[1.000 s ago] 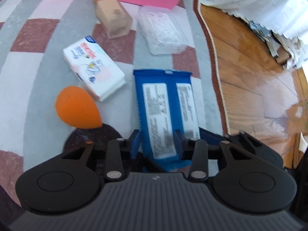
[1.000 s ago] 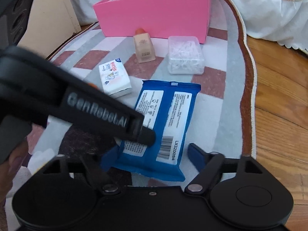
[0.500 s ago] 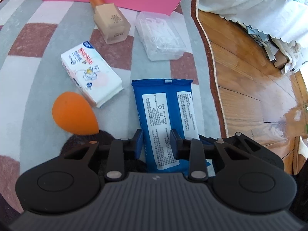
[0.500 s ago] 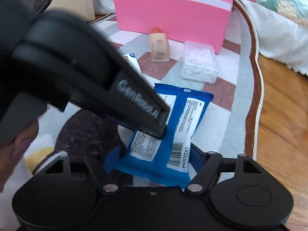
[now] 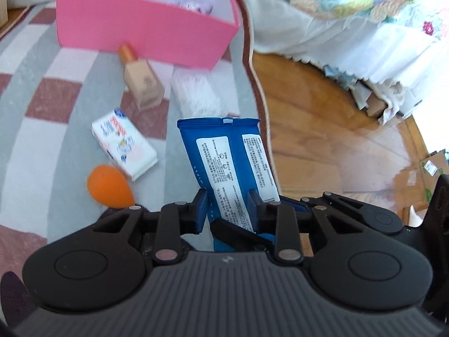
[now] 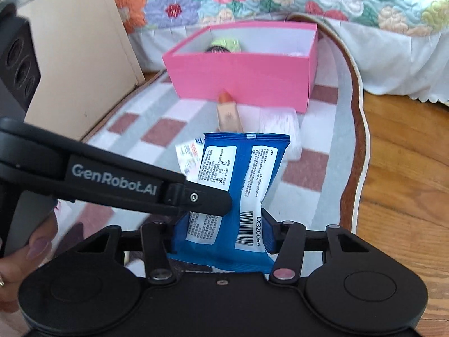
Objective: Organize objects
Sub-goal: 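Lower the left tool onto the blue wet-wipe pack and close it, then carry the blue wet-wipe pack into the pink box with the left tool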
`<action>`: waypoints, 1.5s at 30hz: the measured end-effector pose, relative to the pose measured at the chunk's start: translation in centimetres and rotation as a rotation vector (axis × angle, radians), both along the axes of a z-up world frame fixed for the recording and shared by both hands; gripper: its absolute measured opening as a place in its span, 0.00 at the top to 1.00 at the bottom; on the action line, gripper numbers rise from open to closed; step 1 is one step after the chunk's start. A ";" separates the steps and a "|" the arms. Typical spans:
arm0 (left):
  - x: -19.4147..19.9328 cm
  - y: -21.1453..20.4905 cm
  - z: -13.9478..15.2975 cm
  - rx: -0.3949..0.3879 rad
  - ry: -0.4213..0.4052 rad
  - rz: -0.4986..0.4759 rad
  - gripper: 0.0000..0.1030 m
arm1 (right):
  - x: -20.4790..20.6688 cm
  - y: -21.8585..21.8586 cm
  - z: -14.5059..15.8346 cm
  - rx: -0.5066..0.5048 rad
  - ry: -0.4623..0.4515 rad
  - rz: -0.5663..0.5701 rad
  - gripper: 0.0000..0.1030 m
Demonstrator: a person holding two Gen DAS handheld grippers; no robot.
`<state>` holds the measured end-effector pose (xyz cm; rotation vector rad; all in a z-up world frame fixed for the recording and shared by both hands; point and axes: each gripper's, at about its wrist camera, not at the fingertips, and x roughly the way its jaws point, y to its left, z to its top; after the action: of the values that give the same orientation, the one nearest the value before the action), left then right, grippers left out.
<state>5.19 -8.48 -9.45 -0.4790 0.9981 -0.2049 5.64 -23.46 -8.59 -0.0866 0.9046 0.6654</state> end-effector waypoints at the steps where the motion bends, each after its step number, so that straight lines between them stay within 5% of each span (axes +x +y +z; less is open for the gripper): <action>1: 0.0 0.2 0.5 -0.004 -0.002 0.004 0.72 | 0.7 0.2 0.6 0.010 0.008 -0.002 0.45; 18: 0.3 4.5 11.3 0.043 -0.091 -0.015 0.72 | 2.4 3.4 9.7 0.124 0.009 0.014 0.45; 32: 3.0 7.3 15.6 0.093 -0.133 0.008 0.72 | 5.2 6.5 13.7 0.155 -0.010 0.017 0.46; 45: 12.7 12.7 15.0 0.084 -0.127 0.085 0.70 | 15.2 11.5 14.1 0.127 -0.029 0.022 0.46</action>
<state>17.85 4.18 5.59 -0.4254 0.8567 -0.1156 20.84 -12.01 5.51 0.0074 0.8323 0.7392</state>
